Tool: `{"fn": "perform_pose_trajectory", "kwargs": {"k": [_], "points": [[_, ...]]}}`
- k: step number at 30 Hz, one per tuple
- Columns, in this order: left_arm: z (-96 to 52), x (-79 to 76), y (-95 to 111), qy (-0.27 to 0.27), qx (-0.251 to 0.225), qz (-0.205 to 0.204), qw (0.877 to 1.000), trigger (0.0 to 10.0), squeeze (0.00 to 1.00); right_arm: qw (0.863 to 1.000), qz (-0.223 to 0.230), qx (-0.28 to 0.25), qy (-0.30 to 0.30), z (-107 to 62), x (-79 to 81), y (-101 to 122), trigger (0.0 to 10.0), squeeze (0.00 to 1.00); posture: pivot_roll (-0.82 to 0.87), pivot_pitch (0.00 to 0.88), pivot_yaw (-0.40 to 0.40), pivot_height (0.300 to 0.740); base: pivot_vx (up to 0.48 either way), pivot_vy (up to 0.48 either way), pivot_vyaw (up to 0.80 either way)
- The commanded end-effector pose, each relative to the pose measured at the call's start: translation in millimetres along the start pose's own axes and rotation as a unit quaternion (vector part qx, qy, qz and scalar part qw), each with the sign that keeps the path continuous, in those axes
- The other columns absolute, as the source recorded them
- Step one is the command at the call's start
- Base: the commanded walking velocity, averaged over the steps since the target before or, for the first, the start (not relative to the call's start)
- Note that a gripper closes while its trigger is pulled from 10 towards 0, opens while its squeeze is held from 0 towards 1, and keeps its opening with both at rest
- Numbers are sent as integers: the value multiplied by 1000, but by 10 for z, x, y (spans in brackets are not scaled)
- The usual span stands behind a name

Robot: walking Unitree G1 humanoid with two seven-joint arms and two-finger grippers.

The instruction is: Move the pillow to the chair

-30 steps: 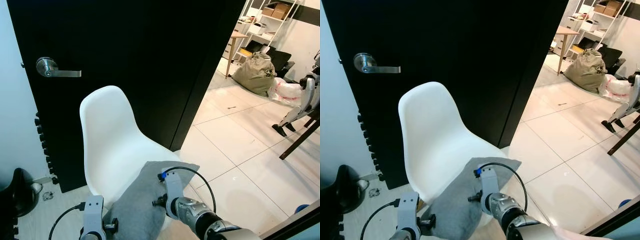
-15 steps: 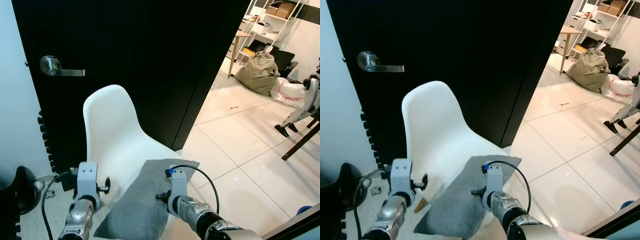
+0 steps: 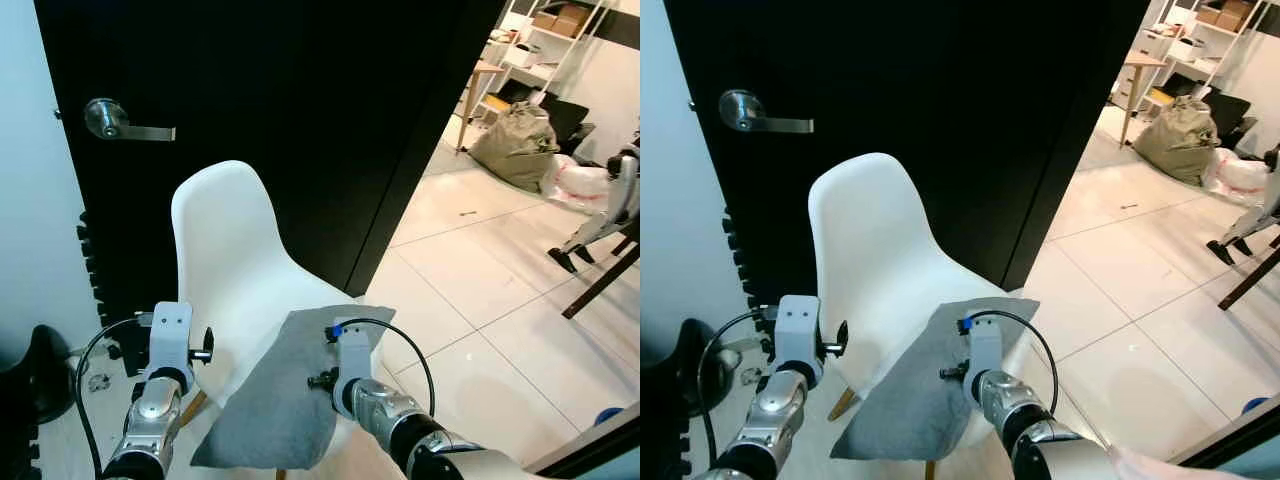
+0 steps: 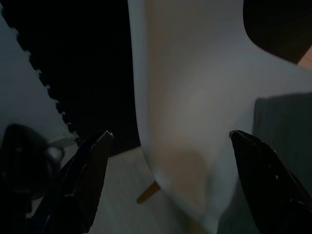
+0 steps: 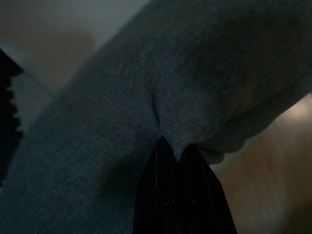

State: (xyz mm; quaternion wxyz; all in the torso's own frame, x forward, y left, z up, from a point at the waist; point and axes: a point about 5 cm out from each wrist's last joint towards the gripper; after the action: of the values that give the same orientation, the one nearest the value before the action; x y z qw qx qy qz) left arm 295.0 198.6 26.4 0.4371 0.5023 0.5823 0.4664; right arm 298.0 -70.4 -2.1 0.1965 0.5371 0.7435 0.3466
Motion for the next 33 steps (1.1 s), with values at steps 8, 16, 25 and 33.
{"fn": "perform_pose_trajectory", "kwargs": {"k": [8,16,25,33], "points": [[-145,-177,-134,-25,5,-17,1000,10000,0,998,-53,0,17,29,238,14,10000,0,303,80,-203,600,0,0,0],[-348,-293,-190,-30,-5,-36,999,10000,0,998,-58,-3,25,38,352,21,10000,0,332,164,-219,565,0,0,0],[-502,-345,-107,-24,-23,-45,998,10000,0,993,-23,-97,62,17,648,569,10000,0,374,238,-250,525,0,0,0],[-570,-354,115,-15,-53,-49,997,10000,0,979,3,-177,99,-92,891,1118,10000,0,395,257,-264,500,0,0,0]]}}
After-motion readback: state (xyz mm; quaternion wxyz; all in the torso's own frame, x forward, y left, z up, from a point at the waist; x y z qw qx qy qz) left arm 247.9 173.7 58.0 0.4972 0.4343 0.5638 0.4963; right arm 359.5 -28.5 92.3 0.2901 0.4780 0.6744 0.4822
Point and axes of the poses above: a point about 5 cm out from each wrist's last joint towards the gripper, its own z axis pointing out of the wrist towards the gripper, its own y axis along the axis of the wrist's last joint, x = y × z, and after that the axes turned 10 degrees about -z, right-handed
